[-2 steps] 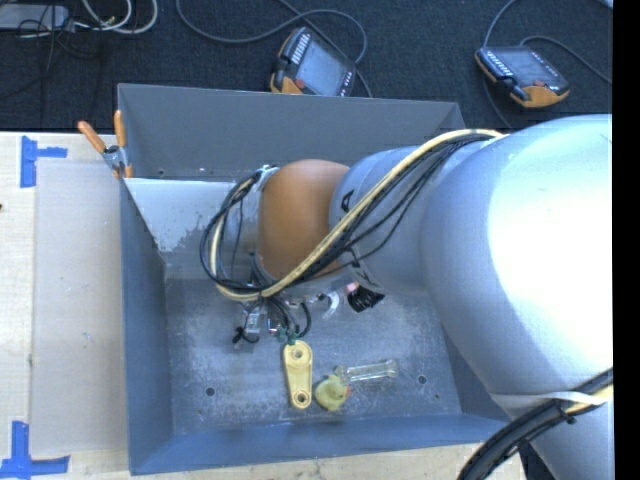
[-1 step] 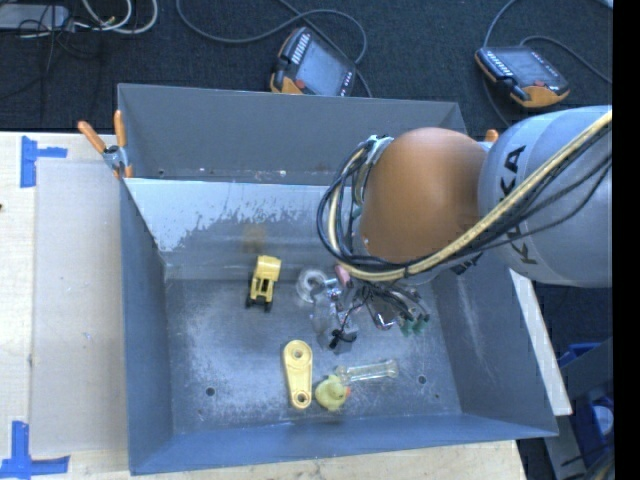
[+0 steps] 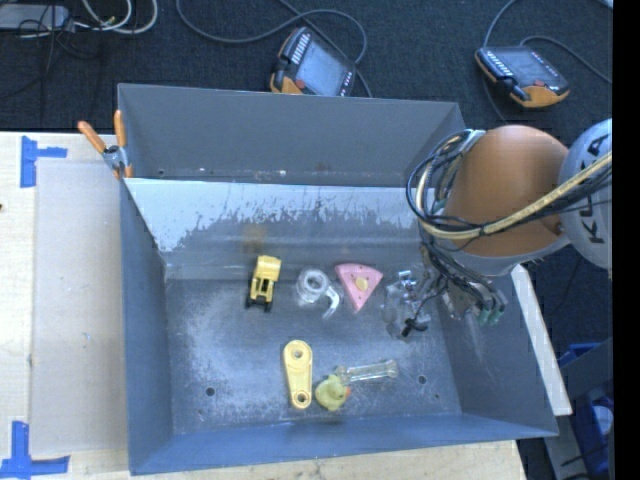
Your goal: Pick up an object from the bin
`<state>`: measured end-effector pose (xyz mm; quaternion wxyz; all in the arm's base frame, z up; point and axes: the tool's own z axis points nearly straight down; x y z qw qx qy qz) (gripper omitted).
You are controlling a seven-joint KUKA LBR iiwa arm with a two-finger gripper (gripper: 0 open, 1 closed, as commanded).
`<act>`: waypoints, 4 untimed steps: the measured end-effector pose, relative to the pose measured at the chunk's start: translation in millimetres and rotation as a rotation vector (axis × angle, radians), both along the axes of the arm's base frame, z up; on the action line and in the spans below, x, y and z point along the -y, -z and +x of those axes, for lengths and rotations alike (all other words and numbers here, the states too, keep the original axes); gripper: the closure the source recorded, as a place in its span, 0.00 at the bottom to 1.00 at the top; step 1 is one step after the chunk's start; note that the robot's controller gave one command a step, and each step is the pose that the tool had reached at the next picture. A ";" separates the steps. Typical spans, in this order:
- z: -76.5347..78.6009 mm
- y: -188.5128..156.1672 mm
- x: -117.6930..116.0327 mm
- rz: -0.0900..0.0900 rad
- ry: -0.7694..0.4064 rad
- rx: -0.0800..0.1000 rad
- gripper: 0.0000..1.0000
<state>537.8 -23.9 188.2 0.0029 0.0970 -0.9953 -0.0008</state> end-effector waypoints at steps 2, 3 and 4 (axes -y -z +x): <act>78.2 -1.5 50.6 0.008 -1.253 0.005 1.00; 30.9 -41.3 49.7 0.011 -1.441 0.005 1.00; 52.0 -24.8 37.2 0.018 -1.864 0.008 1.00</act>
Offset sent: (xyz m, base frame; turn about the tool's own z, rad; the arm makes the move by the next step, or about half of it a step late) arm 0.0749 -0.0176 -0.0536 -0.5220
